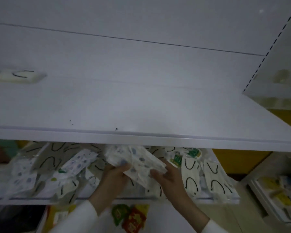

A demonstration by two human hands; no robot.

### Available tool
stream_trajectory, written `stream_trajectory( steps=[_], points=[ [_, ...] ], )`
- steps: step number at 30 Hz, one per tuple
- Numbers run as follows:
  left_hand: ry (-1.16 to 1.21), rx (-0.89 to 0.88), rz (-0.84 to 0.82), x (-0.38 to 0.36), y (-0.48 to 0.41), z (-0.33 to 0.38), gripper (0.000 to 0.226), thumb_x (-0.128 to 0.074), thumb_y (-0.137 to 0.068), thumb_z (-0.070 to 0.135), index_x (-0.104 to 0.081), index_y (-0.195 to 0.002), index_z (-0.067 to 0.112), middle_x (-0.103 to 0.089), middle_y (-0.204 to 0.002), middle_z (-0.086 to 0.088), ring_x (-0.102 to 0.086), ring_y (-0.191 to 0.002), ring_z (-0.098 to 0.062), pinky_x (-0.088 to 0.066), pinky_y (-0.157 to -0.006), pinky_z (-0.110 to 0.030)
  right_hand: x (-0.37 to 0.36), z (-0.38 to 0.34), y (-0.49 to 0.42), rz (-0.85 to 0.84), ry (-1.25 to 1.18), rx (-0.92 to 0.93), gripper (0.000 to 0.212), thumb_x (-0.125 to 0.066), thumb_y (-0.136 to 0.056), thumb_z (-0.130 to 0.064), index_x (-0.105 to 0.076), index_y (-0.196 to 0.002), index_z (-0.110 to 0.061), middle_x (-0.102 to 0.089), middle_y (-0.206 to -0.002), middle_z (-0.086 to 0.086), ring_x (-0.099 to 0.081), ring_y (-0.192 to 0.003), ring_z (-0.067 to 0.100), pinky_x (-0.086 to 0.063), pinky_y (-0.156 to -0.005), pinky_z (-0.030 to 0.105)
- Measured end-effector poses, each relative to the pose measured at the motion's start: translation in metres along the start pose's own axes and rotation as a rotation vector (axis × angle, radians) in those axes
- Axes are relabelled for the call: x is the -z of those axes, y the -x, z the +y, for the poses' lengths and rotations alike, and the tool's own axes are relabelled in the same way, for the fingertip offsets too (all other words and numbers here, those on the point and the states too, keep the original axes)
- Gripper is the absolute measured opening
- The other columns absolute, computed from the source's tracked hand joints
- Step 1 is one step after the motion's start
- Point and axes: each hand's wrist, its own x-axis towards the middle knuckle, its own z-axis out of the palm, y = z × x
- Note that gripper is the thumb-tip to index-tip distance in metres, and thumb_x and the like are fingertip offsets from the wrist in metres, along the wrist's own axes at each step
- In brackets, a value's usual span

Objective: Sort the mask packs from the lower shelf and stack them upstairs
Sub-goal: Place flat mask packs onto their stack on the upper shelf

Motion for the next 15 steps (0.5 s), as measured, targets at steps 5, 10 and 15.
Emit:
stream_trajectory(
  steps=[5,10,15],
  points=[
    [-0.353,-0.012,-0.240,0.031,0.042,0.066,0.071,-0.098,-0.009,0.029,-0.077,-0.072,0.003,-0.072,-0.086,-0.022,-0.071,-0.076,-0.029,-0.059,-0.068,-0.034,0.035,-0.077,0.007,-0.228,0.109,0.126,0.039,-0.067,-0.082,0.006,-0.077,-0.083,-0.031,-0.075,-0.087,-0.003,-0.071,-0.082,0.015,-0.056,-0.069,0.026],
    [-0.708,-0.396,-0.294,-0.022,0.058,0.143,0.060,-0.091,-0.047,0.012,-0.066,-0.101,0.018,-0.074,-0.090,0.002,-0.070,-0.085,-0.011,-0.056,-0.066,-0.020,0.048,-0.149,-0.030,-0.164,0.300,0.442,0.030,-0.069,-0.081,0.004,-0.070,-0.087,-0.025,-0.069,-0.078,-0.014,-0.064,-0.069,0.003,-0.049,-0.060,0.018],
    [-0.644,-0.727,-0.141,-0.057,0.022,0.176,0.052,-0.068,-0.070,-0.017,-0.054,-0.101,0.022,-0.063,-0.095,0.002,-0.064,-0.081,0.002,-0.049,-0.069,-0.010,0.031,-0.160,-0.091,-0.120,0.346,0.526,0.032,-0.068,-0.082,0.002,-0.066,-0.093,-0.028,-0.069,-0.083,-0.013,-0.064,-0.079,0.004,-0.052,-0.071,0.024]
  ],
)
